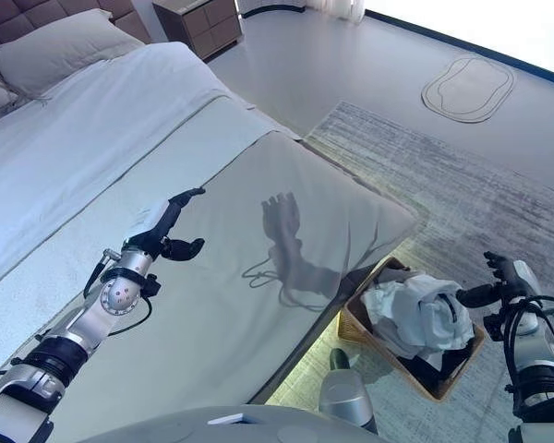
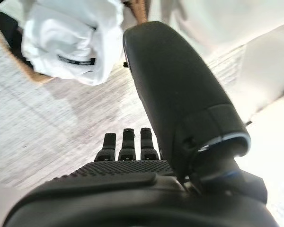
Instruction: Pick up the clothes from the bed and place them into the basket
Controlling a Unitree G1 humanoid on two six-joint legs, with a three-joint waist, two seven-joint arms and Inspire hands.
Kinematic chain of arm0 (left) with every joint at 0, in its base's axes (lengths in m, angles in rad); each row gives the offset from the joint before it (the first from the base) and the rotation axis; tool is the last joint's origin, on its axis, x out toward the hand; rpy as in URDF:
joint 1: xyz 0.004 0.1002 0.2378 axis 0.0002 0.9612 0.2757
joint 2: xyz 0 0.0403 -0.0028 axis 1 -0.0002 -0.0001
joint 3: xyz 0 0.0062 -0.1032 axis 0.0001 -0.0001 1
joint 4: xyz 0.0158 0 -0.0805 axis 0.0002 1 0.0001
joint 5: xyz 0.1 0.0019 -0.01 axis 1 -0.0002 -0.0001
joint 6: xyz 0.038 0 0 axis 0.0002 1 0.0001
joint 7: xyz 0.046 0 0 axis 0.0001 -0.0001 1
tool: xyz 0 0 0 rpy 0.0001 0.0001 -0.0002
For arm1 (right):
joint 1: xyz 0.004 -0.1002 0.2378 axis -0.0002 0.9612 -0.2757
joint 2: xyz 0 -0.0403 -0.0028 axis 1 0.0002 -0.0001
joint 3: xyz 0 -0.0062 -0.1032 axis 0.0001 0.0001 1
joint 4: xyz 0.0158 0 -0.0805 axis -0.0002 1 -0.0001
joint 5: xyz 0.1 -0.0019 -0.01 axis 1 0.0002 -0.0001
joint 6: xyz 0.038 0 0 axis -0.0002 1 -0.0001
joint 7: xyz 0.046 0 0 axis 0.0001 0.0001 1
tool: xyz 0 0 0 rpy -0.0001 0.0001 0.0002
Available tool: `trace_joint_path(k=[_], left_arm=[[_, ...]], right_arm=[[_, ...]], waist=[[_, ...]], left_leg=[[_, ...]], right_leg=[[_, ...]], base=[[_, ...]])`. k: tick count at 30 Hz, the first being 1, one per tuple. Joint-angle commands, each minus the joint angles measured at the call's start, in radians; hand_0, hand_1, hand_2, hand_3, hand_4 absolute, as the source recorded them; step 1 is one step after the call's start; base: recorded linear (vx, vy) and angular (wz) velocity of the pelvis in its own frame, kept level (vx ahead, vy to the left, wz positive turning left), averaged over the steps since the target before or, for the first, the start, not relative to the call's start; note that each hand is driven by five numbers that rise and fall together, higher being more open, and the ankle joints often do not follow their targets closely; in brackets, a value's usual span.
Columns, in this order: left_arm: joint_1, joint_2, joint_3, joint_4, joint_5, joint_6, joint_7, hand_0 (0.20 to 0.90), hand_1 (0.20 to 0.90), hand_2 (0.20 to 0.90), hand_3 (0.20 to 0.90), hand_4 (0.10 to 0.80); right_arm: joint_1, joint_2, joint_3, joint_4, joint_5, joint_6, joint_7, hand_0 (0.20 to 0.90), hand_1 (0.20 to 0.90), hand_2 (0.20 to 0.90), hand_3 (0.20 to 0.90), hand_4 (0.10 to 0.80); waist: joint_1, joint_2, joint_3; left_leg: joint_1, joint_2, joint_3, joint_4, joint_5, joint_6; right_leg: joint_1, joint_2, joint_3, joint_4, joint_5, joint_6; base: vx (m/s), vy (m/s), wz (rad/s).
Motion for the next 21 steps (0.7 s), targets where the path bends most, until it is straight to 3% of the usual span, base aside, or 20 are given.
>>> trace_joint_path(k=[1, 3, 7, 12, 16, 21], left_arm=[[-0.048, 0.018, 0.071, -0.093, 0.002, -0.030, 0.079, 0.900, 0.900, 0.900, 0.900, 0.800], [-0.044, 0.015, 0.076, -0.090, 0.005, -0.031, 0.079, 0.900, 0.900, 0.900, 0.900, 0.800], [-0.008, -0.012, 0.091, -0.064, 0.009, -0.127, 0.112, 0.900, 0.900, 0.900, 0.900, 0.800], [0.038, -0.097, 0.114, 0.035, 0.066, -0.201, 0.205, 0.900, 0.900, 0.900, 0.900, 0.800], [0.094, -0.145, 0.134, 0.078, 0.122, -0.235, 0.200, 0.900, 0.900, 0.900, 0.900, 0.800], [0.128, -0.172, 0.147, 0.136, 0.111, -0.251, 0.146, 0.900, 0.900, 0.900, 0.900, 0.800]], right_arm=[[-0.045, -0.012, -0.028, -0.088, 0.028, -0.077, -0.069, 0.900, 0.900, 0.900, 0.900, 0.800], [-0.048, -0.003, -0.026, -0.104, 0.050, -0.087, -0.076, 0.900, 0.900, 0.900, 0.900, 0.800], [-0.059, 0.049, 0.003, -0.179, 0.027, -0.170, -0.156, 0.900, 0.900, 0.900, 0.900, 0.800], [-0.061, 0.147, 0.090, -0.182, -0.095, -0.246, -0.280, 0.900, 0.900, 0.900, 0.900, 0.800], [-0.031, 0.216, 0.156, -0.178, -0.183, -0.292, -0.370, 0.900, 0.900, 0.900, 0.900, 0.800], [-0.015, 0.254, 0.218, -0.179, -0.247, -0.310, -0.361, 0.900, 0.900, 0.900, 0.900, 0.800]], waist=[[0.029, -0.046, -0.051], [0.036, -0.048, -0.052], [0.060, -0.048, -0.056], [0.086, -0.046, -0.072], [0.112, -0.040, -0.077], [0.139, -0.035, -0.080]], left_leg=[[-0.006, 0.035, -0.028, 0.107, -0.097, -0.010], [-0.005, 0.036, -0.033, 0.101, -0.092, -0.013], [-0.006, 0.035, -0.058, 0.082, -0.074, -0.020], [-0.008, 0.036, -0.086, 0.055, -0.049, -0.029], [-0.008, 0.040, -0.111, 0.054, -0.041, -0.032], [-0.014, 0.038, -0.136, 0.052, -0.035, -0.037]], right_leg=[[-0.039, -0.040, -0.015, 0.045, 0.018, 0.064], [-0.033, -0.041, -0.023, 0.038, 0.020, 0.063], [-0.012, -0.045, -0.036, 0.011, 0.029, 0.063], [-0.005, -0.052, -0.048, -0.004, 0.036, 0.068], [0.017, -0.057, -0.066, 0.007, 0.018, 0.065], [0.039, -0.070, -0.098, 0.005, 0.008, 0.066]], base=[[-0.019, -0.009, 0.23], [-0.019, 0.004, 0.16], [-0.006, 0.028, 0.15], [0.019, 0.021, 0.09], [0.062, 0.013, 0.22], [0.030, 0.002, 0.25]])
